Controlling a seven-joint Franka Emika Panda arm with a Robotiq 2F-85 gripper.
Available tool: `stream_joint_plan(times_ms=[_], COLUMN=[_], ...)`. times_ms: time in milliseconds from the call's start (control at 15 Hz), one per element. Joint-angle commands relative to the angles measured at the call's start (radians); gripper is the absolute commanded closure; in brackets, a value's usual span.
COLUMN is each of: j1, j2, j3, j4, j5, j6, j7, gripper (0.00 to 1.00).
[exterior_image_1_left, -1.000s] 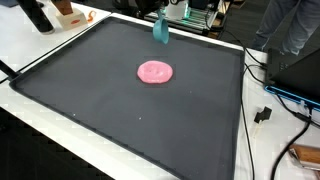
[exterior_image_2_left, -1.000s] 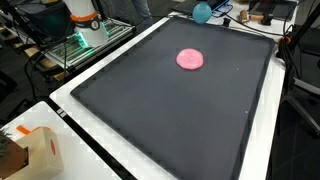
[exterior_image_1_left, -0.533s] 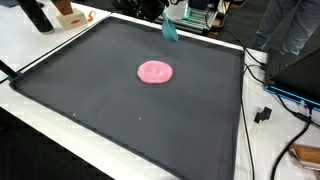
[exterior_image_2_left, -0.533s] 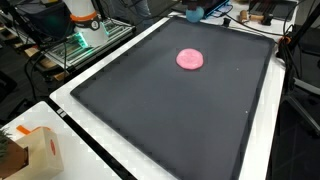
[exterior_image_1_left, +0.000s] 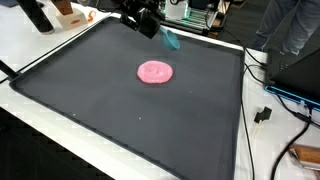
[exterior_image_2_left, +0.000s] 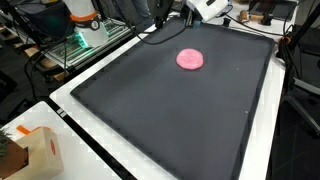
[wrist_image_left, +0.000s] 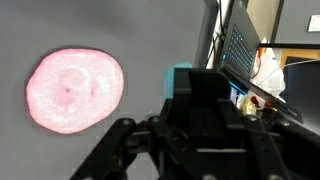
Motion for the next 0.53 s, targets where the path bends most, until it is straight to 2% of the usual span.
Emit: stream_joint_plan(times_ms=[0, 467], j1=[-0.004, -0.011], j2=[0.054, 0.118], j3=[-0.004, 0.008], j4=[0.012, -0.002], j5=[0.027, 0.019], j6=[0.072, 0.163], j7=[-0.015, -0.011], gripper=[0.75, 0.75])
